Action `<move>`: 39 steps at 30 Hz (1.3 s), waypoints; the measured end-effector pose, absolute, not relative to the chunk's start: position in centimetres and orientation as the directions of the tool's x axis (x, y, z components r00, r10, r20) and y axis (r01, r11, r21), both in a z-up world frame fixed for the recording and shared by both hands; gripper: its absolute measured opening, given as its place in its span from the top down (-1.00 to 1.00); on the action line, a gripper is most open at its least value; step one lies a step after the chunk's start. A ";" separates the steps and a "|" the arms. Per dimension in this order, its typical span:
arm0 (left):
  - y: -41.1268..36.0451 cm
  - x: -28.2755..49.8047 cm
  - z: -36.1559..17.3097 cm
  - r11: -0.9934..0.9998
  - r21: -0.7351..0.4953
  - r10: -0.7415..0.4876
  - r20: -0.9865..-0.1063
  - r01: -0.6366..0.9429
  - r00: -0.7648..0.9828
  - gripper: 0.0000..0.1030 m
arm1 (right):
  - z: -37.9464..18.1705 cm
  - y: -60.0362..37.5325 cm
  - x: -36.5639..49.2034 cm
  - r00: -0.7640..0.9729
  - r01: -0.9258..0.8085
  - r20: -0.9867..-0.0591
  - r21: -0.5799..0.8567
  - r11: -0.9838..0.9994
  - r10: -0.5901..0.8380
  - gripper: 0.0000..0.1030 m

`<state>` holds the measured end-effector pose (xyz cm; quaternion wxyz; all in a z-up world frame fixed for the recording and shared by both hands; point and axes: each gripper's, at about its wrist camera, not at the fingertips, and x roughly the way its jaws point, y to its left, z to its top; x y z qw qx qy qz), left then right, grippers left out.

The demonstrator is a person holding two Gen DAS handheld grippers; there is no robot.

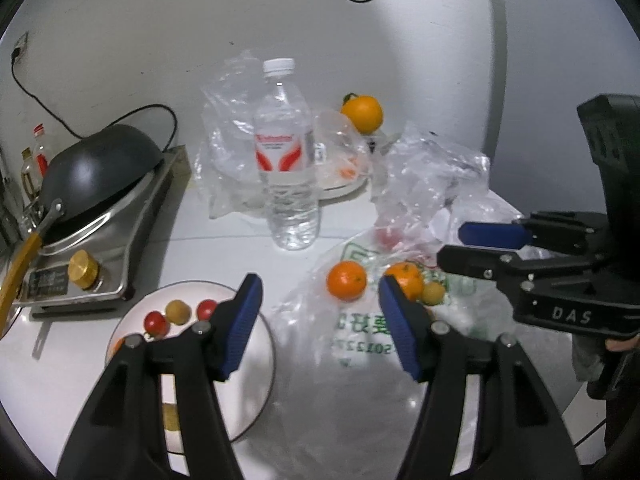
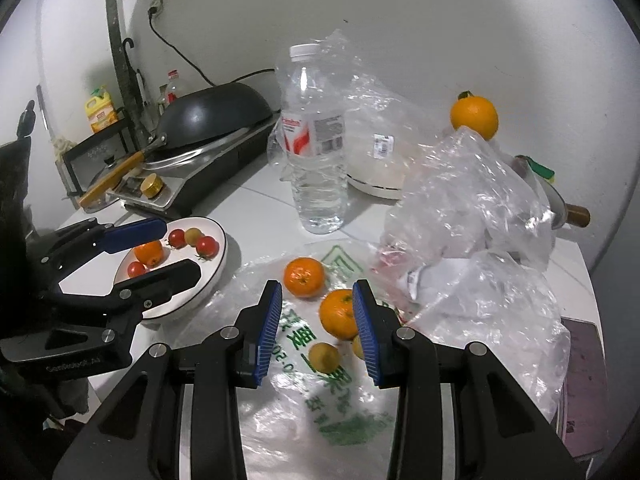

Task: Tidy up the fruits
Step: 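Move both open tools back to the yellow fruits on the bag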

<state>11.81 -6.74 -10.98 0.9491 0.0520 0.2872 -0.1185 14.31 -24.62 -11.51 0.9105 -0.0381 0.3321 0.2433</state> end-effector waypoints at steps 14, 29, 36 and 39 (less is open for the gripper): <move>-9.4 13.1 -11.5 0.957 0.021 -0.226 -0.573 0.290 0.787 -0.20 | -12.4 -27.4 15.0 0.663 -0.446 -0.626 0.110 0.888 0.410 0.24; -11.5 14.6 -13.6 0.947 0.008 -0.249 -0.614 0.322 0.749 -0.20 | -15.6 -29.4 16.5 0.605 -0.428 -0.700 0.115 0.896 0.379 0.24; -11.6 15.2 -15.1 0.943 0.005 -0.250 -0.647 0.332 0.720 -0.20 | -17.0 -28.5 17.3 0.558 -0.456 -0.729 0.129 0.880 0.396 0.25; -11.7 15.4 -15.6 0.938 0.005 -0.258 -0.657 0.346 0.708 -0.20 | -17.2 -27.8 17.6 0.543 -0.475 -0.736 0.129 0.870 0.406 0.25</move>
